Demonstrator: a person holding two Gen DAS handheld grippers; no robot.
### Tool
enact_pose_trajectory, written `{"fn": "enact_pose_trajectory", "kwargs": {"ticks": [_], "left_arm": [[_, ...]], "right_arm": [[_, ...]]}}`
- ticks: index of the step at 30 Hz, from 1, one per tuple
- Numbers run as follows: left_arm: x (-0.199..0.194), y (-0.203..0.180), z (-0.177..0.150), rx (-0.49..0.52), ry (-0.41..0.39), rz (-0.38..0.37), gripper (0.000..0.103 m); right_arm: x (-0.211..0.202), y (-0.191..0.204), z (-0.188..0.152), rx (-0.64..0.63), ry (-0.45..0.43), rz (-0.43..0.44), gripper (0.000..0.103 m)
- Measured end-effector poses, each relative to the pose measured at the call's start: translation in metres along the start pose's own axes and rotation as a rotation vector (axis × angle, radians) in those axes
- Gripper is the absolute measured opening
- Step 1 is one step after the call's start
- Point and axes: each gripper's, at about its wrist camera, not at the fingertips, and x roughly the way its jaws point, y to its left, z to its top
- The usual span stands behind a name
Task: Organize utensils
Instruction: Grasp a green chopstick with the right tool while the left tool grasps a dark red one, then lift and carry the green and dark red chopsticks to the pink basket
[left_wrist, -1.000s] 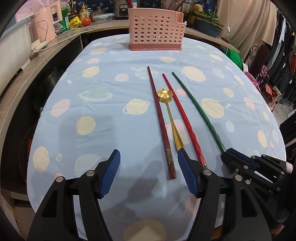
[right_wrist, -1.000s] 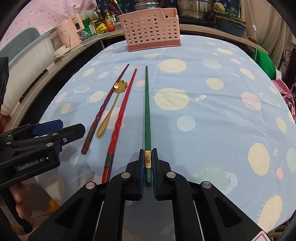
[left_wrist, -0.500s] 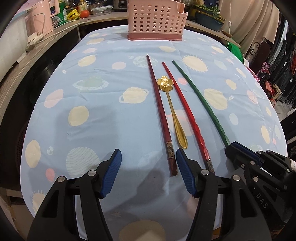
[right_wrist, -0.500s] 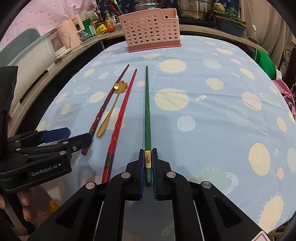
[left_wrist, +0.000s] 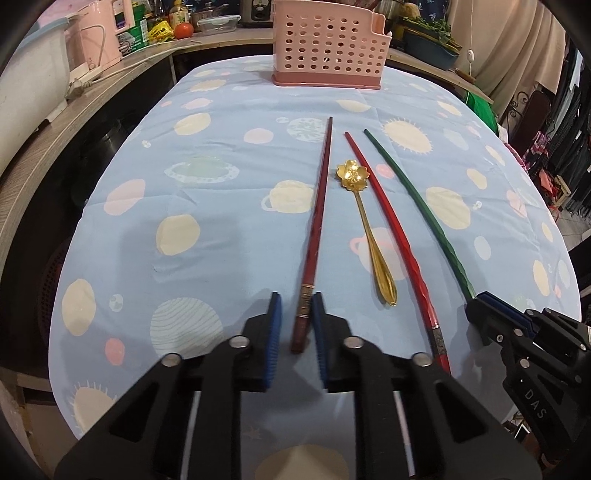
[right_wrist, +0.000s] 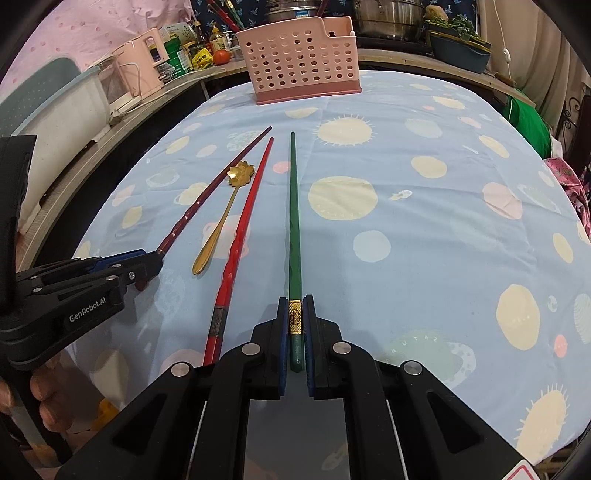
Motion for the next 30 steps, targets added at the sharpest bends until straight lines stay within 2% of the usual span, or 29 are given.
{"fn": "enact_pose_trajectory", "kwargs": {"ticks": [14, 30], "left_arm": [[-0.015, 0.007, 0.005, -0.037, -0.028, -0.02, 0.007], [-0.07, 0.011, 0.04, -0.07, -0.159, -0.073, 0.007]], "right_arm": [[-0.011, -0.001, 0.008, 0.01, -0.028, 0.011, 0.007], [-0.069, -0.007, 0.055, 0.029, -0.194, 0.048, 0.007]]}}
